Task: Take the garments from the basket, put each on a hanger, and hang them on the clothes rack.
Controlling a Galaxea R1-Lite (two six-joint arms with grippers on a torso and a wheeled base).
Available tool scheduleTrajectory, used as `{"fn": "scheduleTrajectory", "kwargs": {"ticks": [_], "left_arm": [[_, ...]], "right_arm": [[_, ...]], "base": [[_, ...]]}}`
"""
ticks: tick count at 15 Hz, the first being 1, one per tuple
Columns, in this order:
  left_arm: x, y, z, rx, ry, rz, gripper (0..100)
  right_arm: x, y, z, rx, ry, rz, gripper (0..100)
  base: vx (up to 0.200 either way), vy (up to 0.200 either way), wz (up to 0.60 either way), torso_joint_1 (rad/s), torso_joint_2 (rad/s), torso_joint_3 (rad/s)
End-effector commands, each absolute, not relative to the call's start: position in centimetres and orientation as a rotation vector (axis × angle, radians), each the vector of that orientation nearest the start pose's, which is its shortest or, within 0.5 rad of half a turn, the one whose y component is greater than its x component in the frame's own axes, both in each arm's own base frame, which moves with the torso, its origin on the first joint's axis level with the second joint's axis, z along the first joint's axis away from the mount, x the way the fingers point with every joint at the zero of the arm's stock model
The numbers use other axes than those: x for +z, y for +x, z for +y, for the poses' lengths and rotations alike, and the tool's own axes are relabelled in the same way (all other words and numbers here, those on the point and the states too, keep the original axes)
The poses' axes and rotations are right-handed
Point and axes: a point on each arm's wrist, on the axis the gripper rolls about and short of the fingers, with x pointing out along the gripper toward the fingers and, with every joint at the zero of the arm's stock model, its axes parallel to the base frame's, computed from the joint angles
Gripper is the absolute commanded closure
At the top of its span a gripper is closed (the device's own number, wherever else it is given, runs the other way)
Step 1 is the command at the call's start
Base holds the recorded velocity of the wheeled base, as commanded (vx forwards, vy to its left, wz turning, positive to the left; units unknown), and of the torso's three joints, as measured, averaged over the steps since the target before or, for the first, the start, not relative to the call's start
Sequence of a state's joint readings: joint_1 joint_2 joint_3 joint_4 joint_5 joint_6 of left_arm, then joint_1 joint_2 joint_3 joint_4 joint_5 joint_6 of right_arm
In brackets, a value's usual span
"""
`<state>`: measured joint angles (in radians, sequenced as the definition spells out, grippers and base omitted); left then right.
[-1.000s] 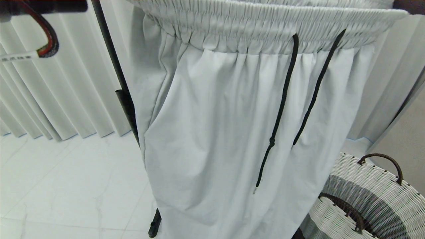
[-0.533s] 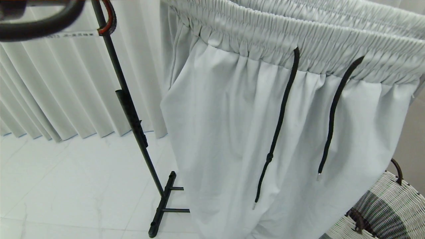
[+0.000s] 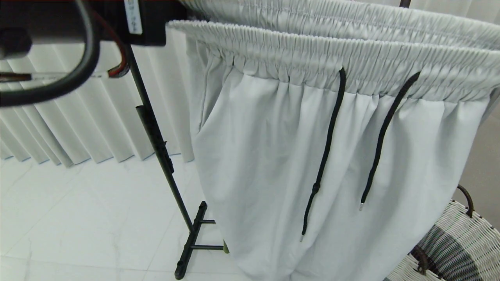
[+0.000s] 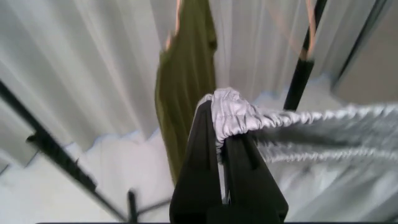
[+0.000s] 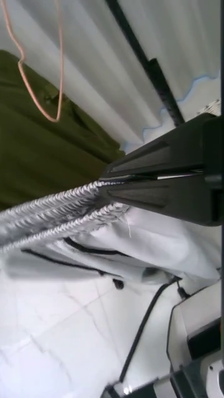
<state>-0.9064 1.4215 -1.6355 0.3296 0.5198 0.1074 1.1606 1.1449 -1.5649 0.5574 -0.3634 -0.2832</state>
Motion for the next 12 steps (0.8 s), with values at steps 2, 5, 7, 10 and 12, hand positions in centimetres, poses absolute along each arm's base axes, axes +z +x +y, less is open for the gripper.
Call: {"fn": "scheduleTrajectory", "kwargs": {"ticks": [2, 5, 7, 10, 12], "left_arm": [[39.9, 10.6, -12.5, -0.424, 0.205, 0.116, 100], [39.8, 7.9, -11.4, -0.53, 0.196, 0.149, 100], [39.8, 6.7, -11.1, -0.597, 0.2, 0.151, 100], [39.8, 6.2, -10.9, -0.62, 0.202, 0.148, 100], [39.9, 6.6, -11.0, -0.595, 0.211, 0.144, 100]], "right_arm": [[40.0, 6.3, 10.7, 0.701, -0.365, -0.007, 100], [40.8, 7.5, 12.8, 0.67, -0.294, -0.08, 100], [41.0, 8.4, 13.9, 0.652, -0.27, -0.107, 100], [41.1, 8.6, 14.1, 0.643, -0.264, -0.113, 100], [41.4, 8.3, 13.5, 0.626, -0.255, -0.12, 100]], "base": [[0.0, 0.0, 0.0, 0.0, 0.0, 0.0], [0.0, 0.0, 0.0, 0.0, 0.0, 0.0], [0.0, 0.0, 0.0, 0.0, 0.0, 0.0], [0.0, 0.0, 0.0, 0.0, 0.0, 0.0], [0.0, 0.0, 0.0, 0.0, 0.0, 0.0]]}}
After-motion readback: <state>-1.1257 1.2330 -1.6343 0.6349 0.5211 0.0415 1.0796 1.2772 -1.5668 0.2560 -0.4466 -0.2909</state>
